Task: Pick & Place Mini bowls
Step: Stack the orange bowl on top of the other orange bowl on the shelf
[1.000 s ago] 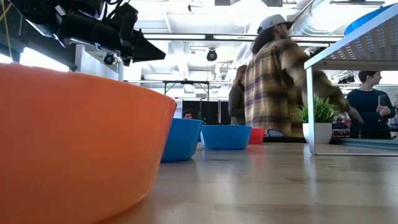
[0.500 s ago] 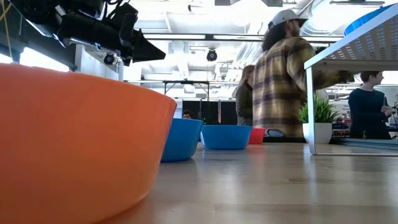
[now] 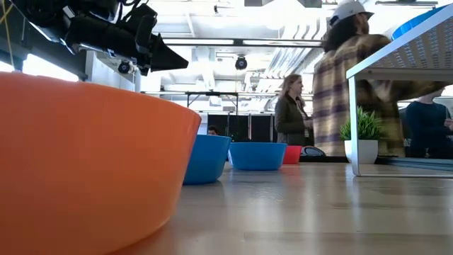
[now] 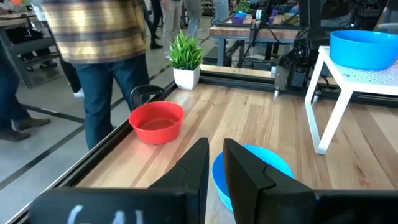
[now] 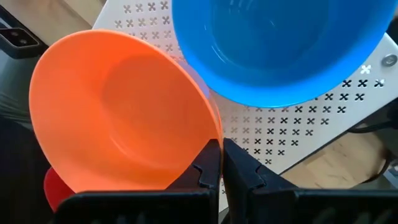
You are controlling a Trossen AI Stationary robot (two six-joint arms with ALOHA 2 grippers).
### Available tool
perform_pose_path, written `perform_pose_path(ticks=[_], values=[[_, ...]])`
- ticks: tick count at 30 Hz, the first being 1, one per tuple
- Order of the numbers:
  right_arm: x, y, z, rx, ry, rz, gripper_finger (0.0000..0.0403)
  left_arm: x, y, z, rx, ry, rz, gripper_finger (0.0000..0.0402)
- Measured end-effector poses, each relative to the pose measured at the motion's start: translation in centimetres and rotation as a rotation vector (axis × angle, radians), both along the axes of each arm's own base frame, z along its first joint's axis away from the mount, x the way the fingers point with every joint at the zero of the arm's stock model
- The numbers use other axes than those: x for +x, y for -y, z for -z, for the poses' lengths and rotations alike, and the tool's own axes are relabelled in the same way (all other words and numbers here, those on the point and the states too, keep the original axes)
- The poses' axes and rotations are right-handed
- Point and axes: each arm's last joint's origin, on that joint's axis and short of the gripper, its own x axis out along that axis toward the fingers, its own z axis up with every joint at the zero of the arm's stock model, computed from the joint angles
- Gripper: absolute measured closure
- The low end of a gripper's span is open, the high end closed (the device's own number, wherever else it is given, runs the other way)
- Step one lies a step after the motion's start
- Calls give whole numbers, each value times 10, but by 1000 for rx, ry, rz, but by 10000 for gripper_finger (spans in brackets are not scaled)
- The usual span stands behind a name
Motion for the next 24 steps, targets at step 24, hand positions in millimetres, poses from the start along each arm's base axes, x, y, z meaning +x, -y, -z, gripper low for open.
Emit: perform_pose_path(ticks=[24], values=[[15, -13, 11, -17, -36, -94, 339, 0, 1, 0, -10, 4, 21, 356]])
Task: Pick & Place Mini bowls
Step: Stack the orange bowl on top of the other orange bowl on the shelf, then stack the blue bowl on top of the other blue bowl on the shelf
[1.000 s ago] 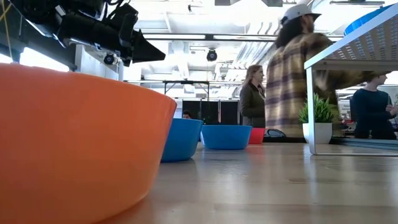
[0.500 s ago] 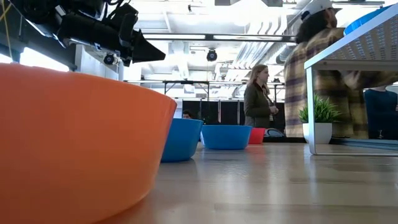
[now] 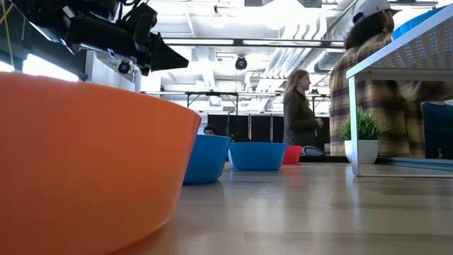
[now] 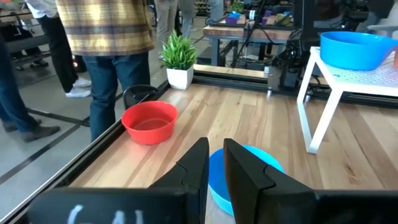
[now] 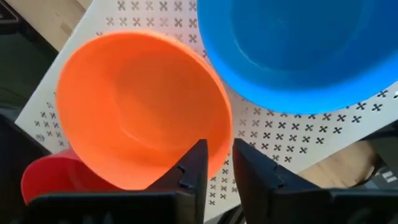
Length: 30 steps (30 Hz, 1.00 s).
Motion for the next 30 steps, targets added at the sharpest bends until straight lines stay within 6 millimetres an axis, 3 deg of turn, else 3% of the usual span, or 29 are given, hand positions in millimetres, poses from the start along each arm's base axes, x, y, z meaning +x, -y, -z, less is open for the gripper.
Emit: perform_pose_path(ticks=[5, 9, 12, 16, 21, 26, 30], values=[[-4, 2, -2, 21, -11, -15, 333, 0, 0, 0, 0, 0, 0, 356], [-5, 4, -3, -3, 35, -92, 366, 0, 0, 0, 0, 0, 0, 356], [-2, 5, -6, -60, 154, -220, 396, 0, 0, 0, -1, 0, 0, 356], [6, 9, -18, -128, 427, -397, 394, 0, 0, 0, 0, 0, 0, 356], [18, 29, -33, -228, 651, -511, 400, 0, 1, 0, -4, 0, 29, 356], [40, 50, -38, -307, 752, -614, 402, 0, 1, 3, -3, -20, 32, 356], [57, 66, -38, -373, 803, -690, 402, -8, 3, 17, -17, 56, 26, 356]])
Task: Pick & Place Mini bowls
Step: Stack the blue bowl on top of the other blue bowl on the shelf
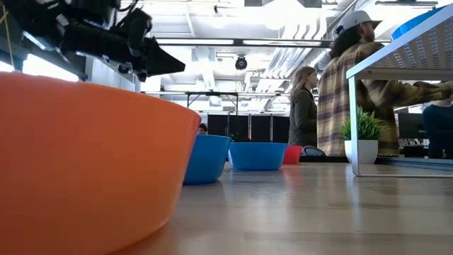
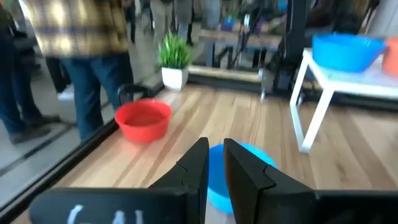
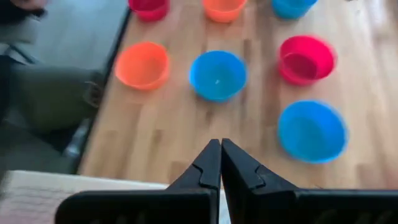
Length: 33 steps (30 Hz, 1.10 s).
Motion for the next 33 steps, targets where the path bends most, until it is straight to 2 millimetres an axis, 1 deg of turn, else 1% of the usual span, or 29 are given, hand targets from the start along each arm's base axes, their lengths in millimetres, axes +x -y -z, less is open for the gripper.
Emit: perform_pose_path(ticks=[3, 5, 8, 11, 14, 17, 21, 24, 26, 29, 31, 33], values=[[11, 12, 3, -72, 24, -19, 403, -7, 2, 10, 8, 49, 3, 356], [20, 21, 7, -70, 76, -51, 403, -9, 2, 15, 5, 36, -5, 356], [35, 36, 23, -29, 154, -100, 403, -13, 2, 14, 11, 42, -17, 356], [47, 52, 46, -7, 220, -107, 403, -14, 2, 15, 27, 16, -23, 356], [54, 70, 65, 14, 280, -71, 403, -14, 2, 17, 29, 0, -30, 356], [55, 86, 74, 18, 295, 15, 403, -14, 2, 17, 30, -3, -41, 356], [57, 101, 72, -27, 242, 156, 403, -14, 1, 17, 31, -3, -57, 356], [65, 106, 74, -41, 193, 189, 403, -14, 1, 17, 36, -6, -74, 356], [73, 108, 81, -49, 140, 211, 402, -14, 1, 18, 38, -11, -83, 356], [88, 111, 100, -32, 50, 226, 397, -15, 1, 19, 37, -22, -86, 356], [99, 110, 110, -33, 11, 219, 381, -15, 1, 19, 37, -23, -86, 356], [108, 108, 119, -62, -30, 227, 357, -15, 1, 19, 36, -29, -86, 356]])
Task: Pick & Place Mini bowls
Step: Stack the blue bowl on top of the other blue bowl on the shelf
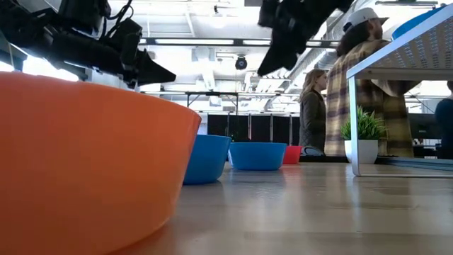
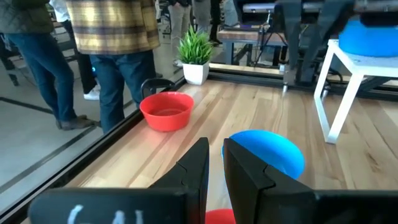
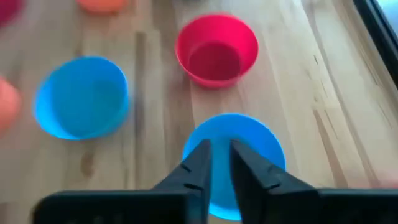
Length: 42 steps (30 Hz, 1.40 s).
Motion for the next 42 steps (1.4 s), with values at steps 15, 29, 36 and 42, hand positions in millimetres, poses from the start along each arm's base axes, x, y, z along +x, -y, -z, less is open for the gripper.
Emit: perform_pose_path(ticks=[15, 29, 36, 42], values=[[36, 47, 62, 90, -314, 265, 237, 0, 0, 3, -6, -25, 1, 356], [42, 71, 100, 124, -393, 283, 276, 0, 0, 3, 0, -31, 2, 356], [48, 73, 116, 188, -396, 276, 329, 0, 0, 3, 0, -31, 5, 356], [50, 73, 116, 202, -374, 245, 395, 0, 0, 3, 0, -32, 5, 356]])
